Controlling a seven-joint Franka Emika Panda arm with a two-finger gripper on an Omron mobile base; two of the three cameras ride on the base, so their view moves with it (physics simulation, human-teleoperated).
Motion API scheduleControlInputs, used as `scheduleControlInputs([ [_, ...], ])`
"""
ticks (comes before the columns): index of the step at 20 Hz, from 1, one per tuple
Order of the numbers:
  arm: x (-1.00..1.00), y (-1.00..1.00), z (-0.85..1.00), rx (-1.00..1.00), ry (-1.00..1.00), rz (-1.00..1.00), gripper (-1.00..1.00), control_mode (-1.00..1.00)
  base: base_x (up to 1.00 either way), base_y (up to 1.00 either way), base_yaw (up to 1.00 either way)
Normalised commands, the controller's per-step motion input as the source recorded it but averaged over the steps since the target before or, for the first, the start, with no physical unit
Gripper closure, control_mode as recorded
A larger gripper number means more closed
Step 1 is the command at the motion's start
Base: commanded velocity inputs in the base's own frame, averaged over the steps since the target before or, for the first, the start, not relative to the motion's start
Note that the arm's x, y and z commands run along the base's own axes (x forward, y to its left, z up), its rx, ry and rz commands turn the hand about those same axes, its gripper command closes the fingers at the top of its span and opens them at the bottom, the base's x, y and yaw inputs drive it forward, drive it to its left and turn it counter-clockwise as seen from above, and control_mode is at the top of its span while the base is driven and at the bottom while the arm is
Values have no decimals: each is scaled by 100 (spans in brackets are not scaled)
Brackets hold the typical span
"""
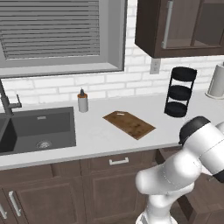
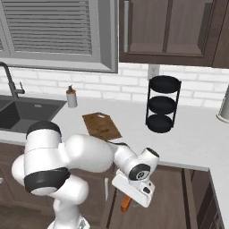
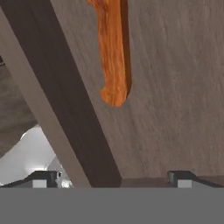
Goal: Pick up the knife from the drawer and place it on the cutting board. Then place the meat from the plate to the cutting board.
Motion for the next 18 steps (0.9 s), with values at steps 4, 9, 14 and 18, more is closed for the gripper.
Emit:
scheduleControlInputs([
  [4,36,5,-18,0,-20,-9,-100,-100,0,0,0],
  [9,41,0,-31,-7,-14,-8,-100,-100,0,0,0],
  [14,23,-16,-11,-6,0,-2,-100,-100,0,0,0],
  [18,16,-23,-4,-2,0,0,-100,-100,0,0,0],
])
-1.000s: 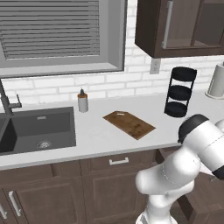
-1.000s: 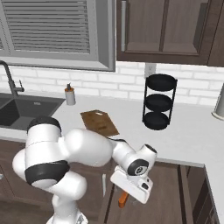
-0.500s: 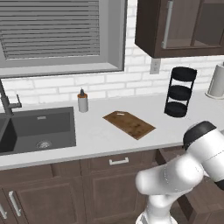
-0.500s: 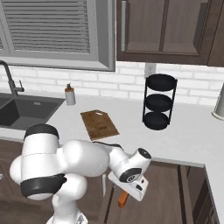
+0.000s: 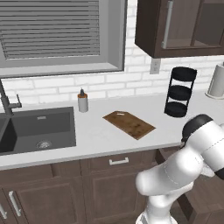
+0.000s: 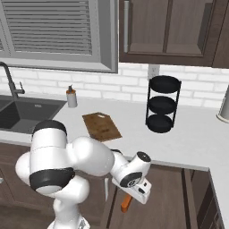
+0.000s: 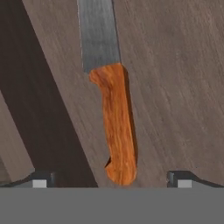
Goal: Pick up the knife from the drawer and place it on the cutting board. Then place the meat from the plate to the cutting board.
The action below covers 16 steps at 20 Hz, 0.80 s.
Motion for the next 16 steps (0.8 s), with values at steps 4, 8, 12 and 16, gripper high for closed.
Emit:
scheduleControlInputs([
  [4,10,-20,-11,0,0,0,-100,-100,0,0,0],
  [8,15,-8,-22,0,0,0,-100,-100,0,0,0],
  [12,13,-3,-27,0,0,0,-100,-100,0,0,0],
  [16,10,-4,-23,0,0,0,-100,-100,0,0,0],
])
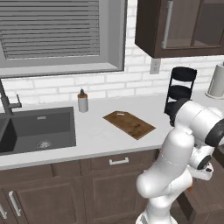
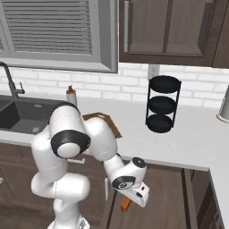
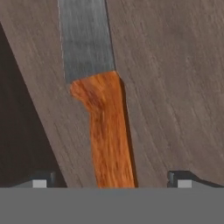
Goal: Pick up the knife from the drawer and place it on the cutting board. Then place the meat from the plate to the cutting board.
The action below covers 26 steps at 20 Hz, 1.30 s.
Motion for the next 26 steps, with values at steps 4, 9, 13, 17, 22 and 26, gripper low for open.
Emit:
scheduleControlInputs([
  [4,1,-14,-14,0,0,0,-100,-100,0,0,0],
  [9,0,-26,-13,0,0,0,-100,-100,0,0,0],
  [13,0,-30,-19,0,0,0,-100,-100,0,0,0],
  [17,-2,-50,-17,0,0,-2,-100,-100,0,0,0],
  [22,-13,-37,-43,-5,0,-5,-100,-100,0,0,0],
  [26,-6,-24,-31,-6,0,-7,-100,-100,0,0,0],
])
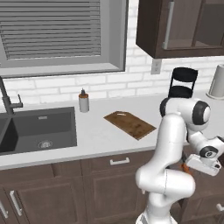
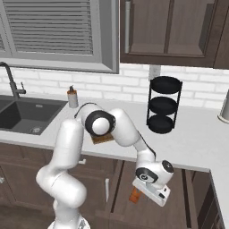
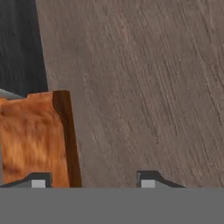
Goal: Pick up the knife from the drawer and place it on the cutting board. Then place the meat from the plate to the cutting board.
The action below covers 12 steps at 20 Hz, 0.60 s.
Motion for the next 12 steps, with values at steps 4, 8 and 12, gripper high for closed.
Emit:
scheduleControlInputs([
  [4,-28,2,-3,-3,0,-8,-100,-100,0,0,0],
  [8,-23,57,3,-2,0,-7,-100,-100,0,0,0],
  [12,-3,78,20,-5,-2,-7,-100,-100,0,0,0],
])
